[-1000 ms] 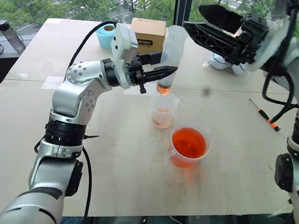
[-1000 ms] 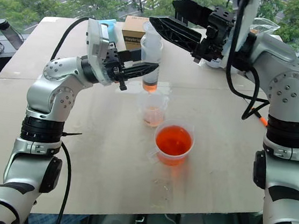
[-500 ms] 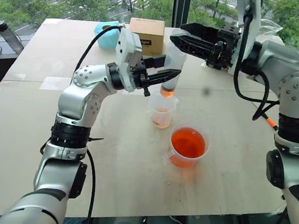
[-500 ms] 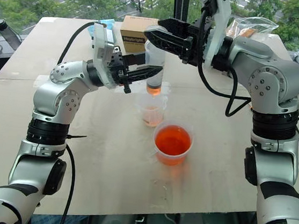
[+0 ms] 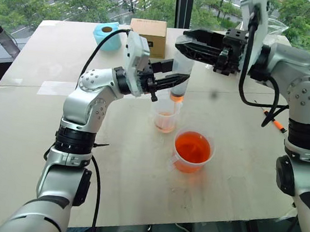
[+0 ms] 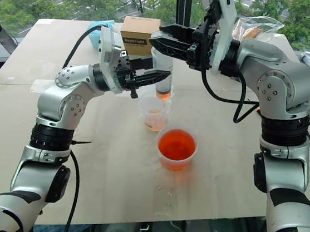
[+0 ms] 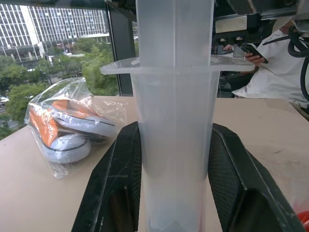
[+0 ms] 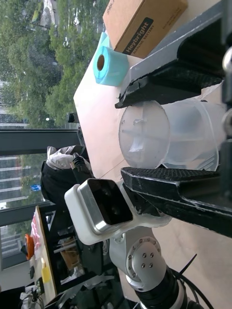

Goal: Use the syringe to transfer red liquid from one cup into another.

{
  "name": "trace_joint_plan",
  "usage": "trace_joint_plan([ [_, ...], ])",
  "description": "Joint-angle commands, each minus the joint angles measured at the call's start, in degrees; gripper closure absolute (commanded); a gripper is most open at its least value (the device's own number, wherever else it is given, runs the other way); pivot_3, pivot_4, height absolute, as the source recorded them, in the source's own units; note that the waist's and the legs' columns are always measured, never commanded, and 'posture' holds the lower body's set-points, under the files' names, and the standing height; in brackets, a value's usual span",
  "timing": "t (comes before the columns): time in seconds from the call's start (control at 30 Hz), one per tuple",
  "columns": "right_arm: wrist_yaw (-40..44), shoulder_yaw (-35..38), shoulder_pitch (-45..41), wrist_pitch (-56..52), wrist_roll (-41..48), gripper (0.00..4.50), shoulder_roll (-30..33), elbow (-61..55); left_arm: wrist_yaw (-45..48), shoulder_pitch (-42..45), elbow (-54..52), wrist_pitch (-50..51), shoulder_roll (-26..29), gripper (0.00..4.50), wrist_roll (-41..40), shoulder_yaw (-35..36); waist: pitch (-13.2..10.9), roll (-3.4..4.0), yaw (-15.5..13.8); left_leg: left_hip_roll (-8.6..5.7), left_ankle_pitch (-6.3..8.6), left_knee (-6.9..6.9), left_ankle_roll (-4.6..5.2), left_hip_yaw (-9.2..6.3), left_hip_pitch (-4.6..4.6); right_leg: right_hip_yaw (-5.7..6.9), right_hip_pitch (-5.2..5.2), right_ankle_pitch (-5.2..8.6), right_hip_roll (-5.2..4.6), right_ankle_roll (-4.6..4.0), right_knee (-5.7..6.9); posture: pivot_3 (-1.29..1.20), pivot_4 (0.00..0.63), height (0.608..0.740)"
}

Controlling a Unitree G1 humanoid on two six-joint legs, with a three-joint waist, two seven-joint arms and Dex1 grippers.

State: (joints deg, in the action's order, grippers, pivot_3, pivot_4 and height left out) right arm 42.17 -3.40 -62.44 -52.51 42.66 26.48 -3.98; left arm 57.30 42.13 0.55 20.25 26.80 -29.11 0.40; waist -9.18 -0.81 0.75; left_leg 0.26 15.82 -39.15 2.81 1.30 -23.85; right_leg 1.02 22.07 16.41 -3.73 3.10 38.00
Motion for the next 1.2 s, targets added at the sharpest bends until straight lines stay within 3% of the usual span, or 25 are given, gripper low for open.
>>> trace_joint_plan([
  [0.03,-0.27,-1.88,1.5,-2.67,-0.09,3.1,-1.7,-1.94,0.06,1.31,-2.88,-0.66,0.63,3.17,-1.03,1.63,0.0,0.0,0.0,0.0,0.0,0.0,0.0,0.0,0.0,0.0,0.0,0.0,0.0,0.0,0.0,0.0,0.15,0.74],
  [0.8,2.23,-5.19,4.45,-3.74,-4.87,3.1,-4.33,-2.3,-0.59,2.58,-3.68,0.1,2.03,3.17,-1.59,3.21,0.0,0.0,0.01,-0.01,0.0,0.0,-0.01,0.01,0.0,0.03,0.03,0.0,0.01,0.0,0.02,0.0,0.15,0.74],
  [0.97,2.99,-2.99,3.84,-3.22,-3.67,3.1,-6.03,-1.76,-0.48,1.9,-4.25,0.32,2.2,3.17,-1.6,3.0,0.0,0.0,0.02,-0.01,0.0,0.01,-0.01,0.01,0.0,0.03,0.03,0.0,0.02,0.0,0.02,0.0,0.15,0.74],
  [1.13,3.77,0.76,2.91,-3.6,-0.84,0.64,-7.01,-1.58,-0.45,1.38,-4.18,0.25,2.14,3.17,-1.5,2.78,0.0,0.01,0.04,-0.01,0.0,0.0,-0.01,0.01,0.0,0.03,0.04,0.0,0.02,0.0,0.04,0.0,0.15,0.74],
  [1.2,4.15,2.12,2.28,-3.76,0.07,0.37,-7.08,-1.45,-0.4,1.32,-4.18,0.32,2.07,3.17,-1.46,2.78,0.0,0.0,0.03,-0.01,0.0,0.01,-0.01,0.01,0.0,0.03,0.05,0.0,0.02,0.0,0.03,0.0,0.15,0.74],
])
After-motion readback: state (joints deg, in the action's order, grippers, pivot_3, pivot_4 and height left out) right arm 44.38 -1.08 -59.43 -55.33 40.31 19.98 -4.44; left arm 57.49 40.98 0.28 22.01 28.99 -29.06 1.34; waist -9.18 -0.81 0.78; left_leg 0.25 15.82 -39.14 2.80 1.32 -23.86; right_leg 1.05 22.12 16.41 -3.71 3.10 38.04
